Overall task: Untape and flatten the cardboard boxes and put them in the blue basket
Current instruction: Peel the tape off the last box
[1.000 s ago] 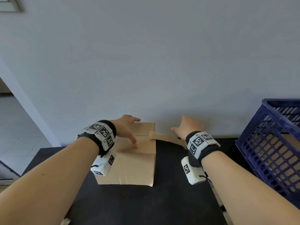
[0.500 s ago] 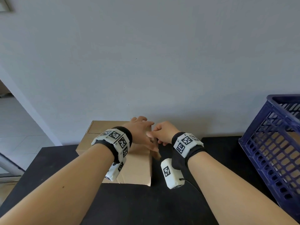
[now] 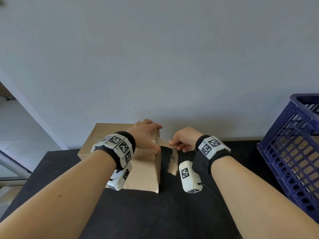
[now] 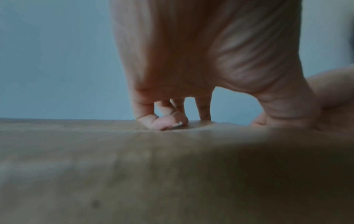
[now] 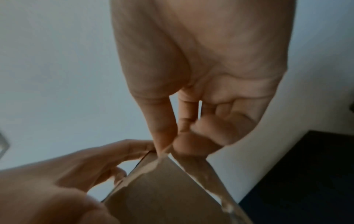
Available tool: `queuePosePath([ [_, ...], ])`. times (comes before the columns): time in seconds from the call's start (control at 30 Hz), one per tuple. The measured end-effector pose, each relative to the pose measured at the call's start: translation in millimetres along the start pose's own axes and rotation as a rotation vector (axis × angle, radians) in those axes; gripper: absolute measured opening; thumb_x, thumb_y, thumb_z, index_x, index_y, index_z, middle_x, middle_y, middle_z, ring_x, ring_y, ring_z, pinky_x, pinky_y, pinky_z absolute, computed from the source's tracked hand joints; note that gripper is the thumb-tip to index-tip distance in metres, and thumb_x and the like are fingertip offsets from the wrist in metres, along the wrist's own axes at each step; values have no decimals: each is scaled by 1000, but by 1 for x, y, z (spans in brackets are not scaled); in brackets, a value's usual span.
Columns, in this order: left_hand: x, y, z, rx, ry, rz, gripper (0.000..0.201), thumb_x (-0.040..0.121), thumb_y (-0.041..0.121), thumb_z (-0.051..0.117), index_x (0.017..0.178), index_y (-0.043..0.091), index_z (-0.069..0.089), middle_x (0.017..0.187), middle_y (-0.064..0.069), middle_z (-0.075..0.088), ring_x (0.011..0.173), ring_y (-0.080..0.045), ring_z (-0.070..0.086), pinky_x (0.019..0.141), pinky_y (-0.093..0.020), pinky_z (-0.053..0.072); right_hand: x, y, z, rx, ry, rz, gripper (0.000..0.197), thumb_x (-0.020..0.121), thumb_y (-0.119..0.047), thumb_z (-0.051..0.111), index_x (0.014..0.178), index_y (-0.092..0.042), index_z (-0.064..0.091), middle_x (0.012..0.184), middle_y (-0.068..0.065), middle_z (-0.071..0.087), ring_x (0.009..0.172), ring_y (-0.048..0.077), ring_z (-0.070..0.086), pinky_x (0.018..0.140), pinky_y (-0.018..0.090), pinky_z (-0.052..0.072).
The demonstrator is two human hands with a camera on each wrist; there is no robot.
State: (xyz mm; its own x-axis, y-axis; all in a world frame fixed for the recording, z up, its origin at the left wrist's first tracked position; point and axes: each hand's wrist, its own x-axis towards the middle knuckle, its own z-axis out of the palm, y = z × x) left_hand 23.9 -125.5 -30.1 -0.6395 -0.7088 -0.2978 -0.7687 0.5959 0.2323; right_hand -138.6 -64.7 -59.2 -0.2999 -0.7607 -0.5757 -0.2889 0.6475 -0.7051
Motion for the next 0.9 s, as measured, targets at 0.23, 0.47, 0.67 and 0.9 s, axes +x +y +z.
queuePosePath([
  [0.23, -2, -6, -1, -10, -15, -8, 86, 66, 36, 71, 140, 42, 28, 147, 9, 21, 134, -22, 21, 104, -46, 37, 17, 49, -9, -153, 69, 141, 15, 88, -9, 61, 75, -2, 64, 70, 11, 66, 53, 15, 58, 57, 22, 51],
  [0.47, 3, -6, -4, -8, -31, -7, 87, 67, 44, 75, 141, 42, 29, 148, 8, 23, 136, -24, 21, 108, -44, 32, 8, 50, -42, -191, 391, -34, 15, 81, -17, 67, 80, -3, 71, 83, 14, 73, 78, 29, 70, 83, 42, 57],
  [0.67, -3, -10, -26, -388, 171, 38, 72, 73, 42, 76, 137, 31, 44, 142, 7, 43, 120, -16, 50, 106, -36, 39, -32, -29, -32, 141, 508, -358, 12, 74, -8, 72, 77, -16, 64, 68, 7, 71, 67, 23, 71, 74, 38, 60],
  [0.9, -39, -40, -60, -821, 406, 34, 32, 80, 31, 72, 109, 21, 62, 82, 7, 66, 55, -2, 56, 47, -17, 41, -68, -115, 6, 384, 375, -610, 27, 74, 0, 70, 94, -14, 60, 76, 12, 71, 68, 24, 73, 74, 36, 60],
])
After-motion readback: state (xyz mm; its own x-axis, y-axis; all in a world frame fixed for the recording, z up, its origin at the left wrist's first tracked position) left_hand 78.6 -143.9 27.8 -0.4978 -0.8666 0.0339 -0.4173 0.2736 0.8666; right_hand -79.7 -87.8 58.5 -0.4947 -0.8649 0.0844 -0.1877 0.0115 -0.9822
